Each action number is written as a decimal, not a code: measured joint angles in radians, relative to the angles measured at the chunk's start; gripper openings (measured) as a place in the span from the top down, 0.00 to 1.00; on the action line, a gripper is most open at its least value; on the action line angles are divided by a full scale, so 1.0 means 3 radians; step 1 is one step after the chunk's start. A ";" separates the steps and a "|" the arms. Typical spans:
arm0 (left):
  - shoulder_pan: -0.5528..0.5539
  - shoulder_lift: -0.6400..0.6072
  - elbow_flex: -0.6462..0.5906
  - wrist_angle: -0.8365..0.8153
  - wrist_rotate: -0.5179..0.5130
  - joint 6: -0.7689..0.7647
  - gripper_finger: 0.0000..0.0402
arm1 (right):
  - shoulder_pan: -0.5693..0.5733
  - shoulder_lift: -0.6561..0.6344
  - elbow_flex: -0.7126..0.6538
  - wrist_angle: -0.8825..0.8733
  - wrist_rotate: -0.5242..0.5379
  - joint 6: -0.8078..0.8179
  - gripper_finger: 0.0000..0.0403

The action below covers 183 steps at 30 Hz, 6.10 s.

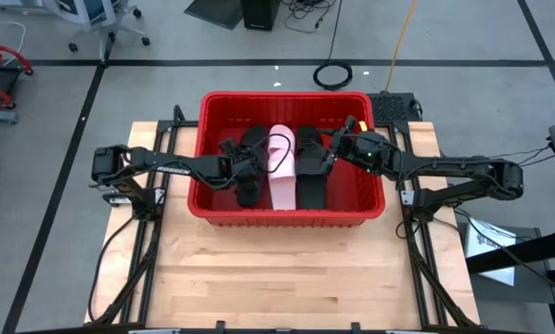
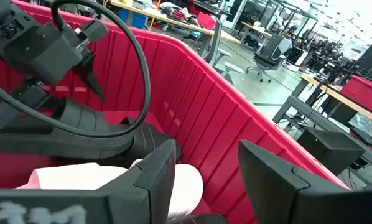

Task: Pick and place slides into bin
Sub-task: Put the black slide into the red bin, then return to Home Position

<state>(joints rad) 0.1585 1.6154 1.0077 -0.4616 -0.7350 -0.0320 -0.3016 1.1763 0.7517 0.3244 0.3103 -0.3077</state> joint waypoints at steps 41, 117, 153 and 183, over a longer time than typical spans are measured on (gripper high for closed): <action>-0.0019 -0.0125 0.0005 0.0002 0.0329 0.0091 0.31 | 0.0000 -0.0003 0.0000 -0.0010 -0.0009 0.0027 0.59; 0.0521 -0.0157 0.0009 0.0445 0.0325 0.0640 0.40 | 0.0006 -0.0001 0.0000 -0.0150 -0.0010 0.0116 0.59; -0.1221 -0.1733 0.0013 0.0884 0.0351 0.0413 0.40 | 0.1112 -0.0506 -0.0003 0.0533 -0.0010 0.0868 0.59; -0.1278 -0.1751 0.0010 0.0618 0.0627 -0.0383 0.40 | 0.1283 -0.0855 -0.0003 0.0009 0.0001 0.1032 0.59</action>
<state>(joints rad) -0.2249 1.0901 1.0107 -0.2762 -0.5468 -0.1469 0.0834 0.9199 0.7509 0.3273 0.3107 0.0020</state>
